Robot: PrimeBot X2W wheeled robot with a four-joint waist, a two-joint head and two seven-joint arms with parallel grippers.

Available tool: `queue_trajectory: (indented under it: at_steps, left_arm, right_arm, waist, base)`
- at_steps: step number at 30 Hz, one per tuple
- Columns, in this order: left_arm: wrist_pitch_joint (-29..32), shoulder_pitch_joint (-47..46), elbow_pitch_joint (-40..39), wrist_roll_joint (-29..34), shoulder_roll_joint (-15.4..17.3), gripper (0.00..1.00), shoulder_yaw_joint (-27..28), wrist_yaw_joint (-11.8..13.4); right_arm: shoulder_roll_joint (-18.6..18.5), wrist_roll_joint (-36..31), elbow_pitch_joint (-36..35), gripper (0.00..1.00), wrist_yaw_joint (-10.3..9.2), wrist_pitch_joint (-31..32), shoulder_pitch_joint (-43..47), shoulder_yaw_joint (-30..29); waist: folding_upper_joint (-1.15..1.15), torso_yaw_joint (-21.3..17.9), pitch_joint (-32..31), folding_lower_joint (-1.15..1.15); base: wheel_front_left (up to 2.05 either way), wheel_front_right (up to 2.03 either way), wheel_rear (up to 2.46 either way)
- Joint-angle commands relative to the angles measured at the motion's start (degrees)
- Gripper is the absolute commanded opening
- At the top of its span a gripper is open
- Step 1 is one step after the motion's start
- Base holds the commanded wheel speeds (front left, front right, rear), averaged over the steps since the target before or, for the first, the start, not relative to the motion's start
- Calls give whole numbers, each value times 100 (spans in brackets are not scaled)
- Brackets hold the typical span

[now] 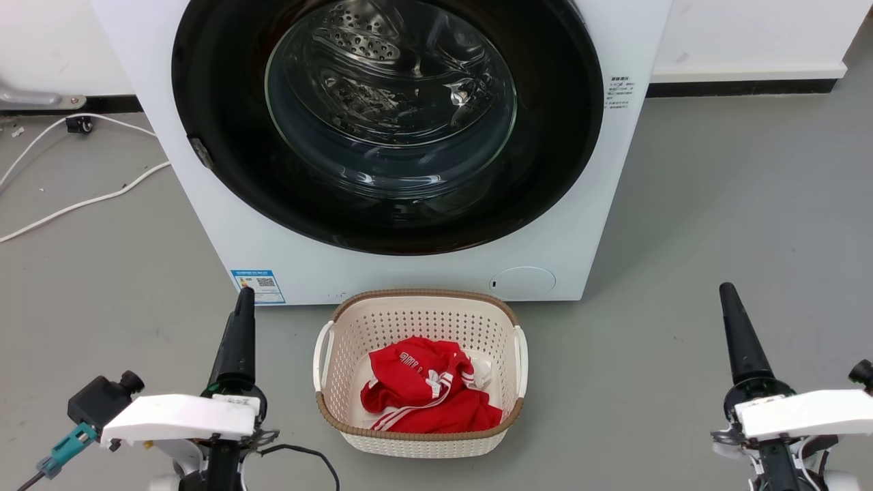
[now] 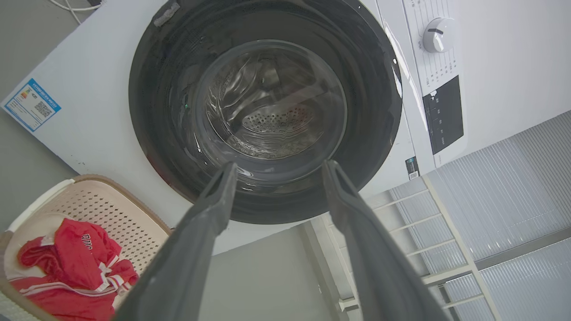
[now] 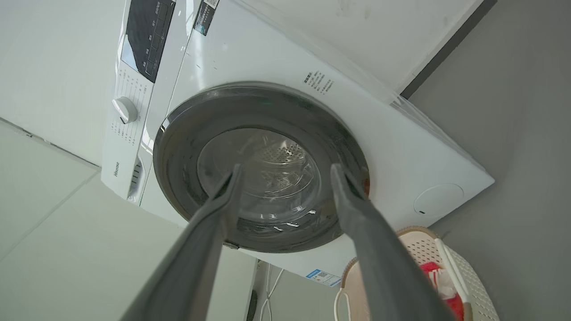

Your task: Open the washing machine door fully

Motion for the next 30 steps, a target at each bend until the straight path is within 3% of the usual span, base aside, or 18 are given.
queue_trajectory:
  at_steps: [1, 12, 30]
  left_arm:
    - [-66, -127, -154, 262, 19, 100, -24, -11]
    - [-281, -70, -337, 1528, 14, 100, -105, 6]
    - [-573, 16, -292, 3311, 74, 100, -335, 189]
  right_arm:
    - [-8, -321, -143, 100, 1, -71, -45, 42]
    - [-2, -1833, -292, 100, 1, -290, 32, 165]
    - [7, -3314, -331, 100, 1, -436, 177, 181]
  waist:
    - [0, 3, 1, 0]
    - [0, 3, -2, 0]
    - [0, -10, -41, 0]
  base:
    - [0, 0, 0]
    - [0, 0, 0]
    - [0, 0, 0]
